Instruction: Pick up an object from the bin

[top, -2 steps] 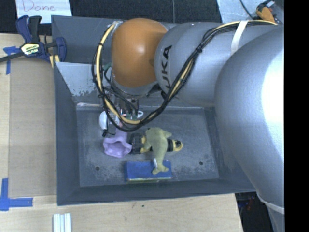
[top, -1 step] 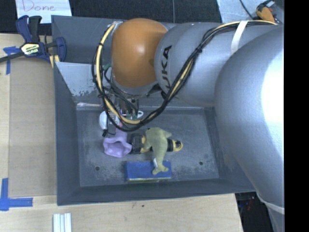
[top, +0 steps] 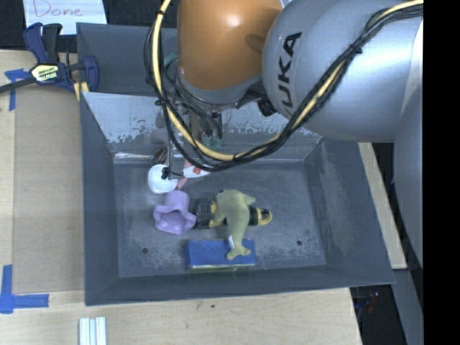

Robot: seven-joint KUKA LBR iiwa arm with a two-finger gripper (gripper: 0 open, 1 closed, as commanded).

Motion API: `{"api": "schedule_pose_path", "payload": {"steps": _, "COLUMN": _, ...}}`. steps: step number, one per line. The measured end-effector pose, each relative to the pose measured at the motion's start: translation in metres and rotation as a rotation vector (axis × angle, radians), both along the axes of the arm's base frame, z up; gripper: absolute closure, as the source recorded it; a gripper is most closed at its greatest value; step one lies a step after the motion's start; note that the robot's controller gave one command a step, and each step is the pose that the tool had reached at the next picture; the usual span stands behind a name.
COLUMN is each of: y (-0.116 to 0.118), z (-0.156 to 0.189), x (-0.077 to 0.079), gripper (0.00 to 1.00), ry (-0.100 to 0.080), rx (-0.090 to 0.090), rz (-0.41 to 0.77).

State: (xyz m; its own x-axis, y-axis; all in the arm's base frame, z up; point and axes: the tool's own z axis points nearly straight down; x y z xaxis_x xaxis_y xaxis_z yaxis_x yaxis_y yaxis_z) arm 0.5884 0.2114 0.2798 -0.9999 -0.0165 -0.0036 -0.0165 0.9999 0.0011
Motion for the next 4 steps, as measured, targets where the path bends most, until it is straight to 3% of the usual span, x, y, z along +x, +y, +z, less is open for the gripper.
{"api": "schedule_pose_path", "payload": {"steps": 1, "y": 0.001, "z": 0.0, "x": 0.008, "gripper": 0.0, "ry": -0.02, "rx": 0.007, "rz": -0.003}}
{"api": "schedule_pose_path", "payload": {"steps": 2, "y": -0.027, "z": -0.048, "x": 0.012, "gripper": 0.0, "ry": -0.016, "rx": 0.001, "rz": 0.291}}
{"api": "schedule_pose_path", "payload": {"steps": 3, "y": -0.01, "z": -0.041, "x": 0.016, "gripper": 0.0, "ry": -0.012, "rx": 0.006, "rz": -0.142}}
{"api": "schedule_pose_path", "payload": {"steps": 4, "y": -0.009, "z": -0.049, "x": 0.008, "gripper": 0.0, "ry": -0.013, "rx": 0.006, "rz": -0.133}}
